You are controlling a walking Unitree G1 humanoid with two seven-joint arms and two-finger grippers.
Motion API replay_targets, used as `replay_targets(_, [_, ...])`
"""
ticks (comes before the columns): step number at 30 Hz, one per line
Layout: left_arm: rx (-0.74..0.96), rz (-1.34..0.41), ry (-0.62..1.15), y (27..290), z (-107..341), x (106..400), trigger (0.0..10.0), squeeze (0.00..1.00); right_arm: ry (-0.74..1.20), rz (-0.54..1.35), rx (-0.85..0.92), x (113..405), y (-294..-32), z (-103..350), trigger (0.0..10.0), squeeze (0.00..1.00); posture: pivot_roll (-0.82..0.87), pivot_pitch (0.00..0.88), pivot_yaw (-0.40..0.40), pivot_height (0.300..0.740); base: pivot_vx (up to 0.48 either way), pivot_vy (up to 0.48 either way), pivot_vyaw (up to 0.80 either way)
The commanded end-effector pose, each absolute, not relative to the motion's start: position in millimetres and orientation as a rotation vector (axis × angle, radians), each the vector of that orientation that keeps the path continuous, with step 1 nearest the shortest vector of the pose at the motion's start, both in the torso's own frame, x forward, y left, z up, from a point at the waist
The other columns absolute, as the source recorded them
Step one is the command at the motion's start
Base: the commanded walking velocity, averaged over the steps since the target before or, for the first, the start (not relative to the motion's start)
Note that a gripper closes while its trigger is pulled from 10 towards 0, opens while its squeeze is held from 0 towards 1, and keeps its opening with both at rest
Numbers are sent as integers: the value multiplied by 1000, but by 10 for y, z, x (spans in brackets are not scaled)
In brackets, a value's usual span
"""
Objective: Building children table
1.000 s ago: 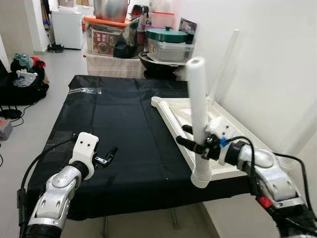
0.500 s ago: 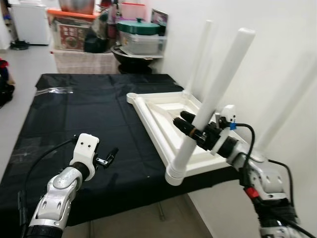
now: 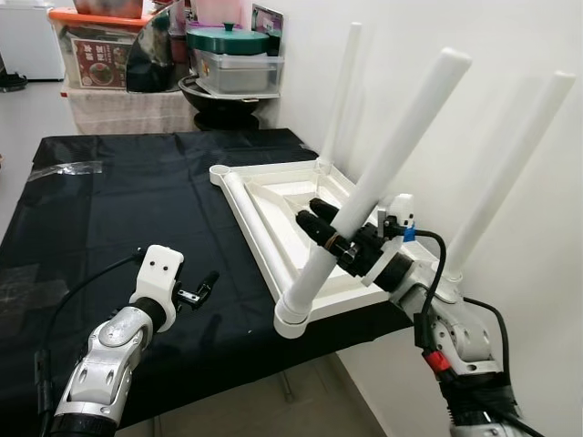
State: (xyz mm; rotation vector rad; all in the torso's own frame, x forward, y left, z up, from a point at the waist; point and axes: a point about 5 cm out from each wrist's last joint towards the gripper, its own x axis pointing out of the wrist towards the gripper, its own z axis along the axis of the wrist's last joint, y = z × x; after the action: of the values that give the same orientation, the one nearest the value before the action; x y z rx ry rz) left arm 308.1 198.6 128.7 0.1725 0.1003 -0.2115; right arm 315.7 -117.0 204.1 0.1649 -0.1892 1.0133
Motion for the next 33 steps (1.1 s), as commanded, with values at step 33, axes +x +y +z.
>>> replay_targets(33, [182, -217, 148, 1980, 1226, 2923, 10000, 0, 103, 1742, 211, 3101, -554, 1825, 0, 0, 197, 0, -189, 740, 0, 0, 0])
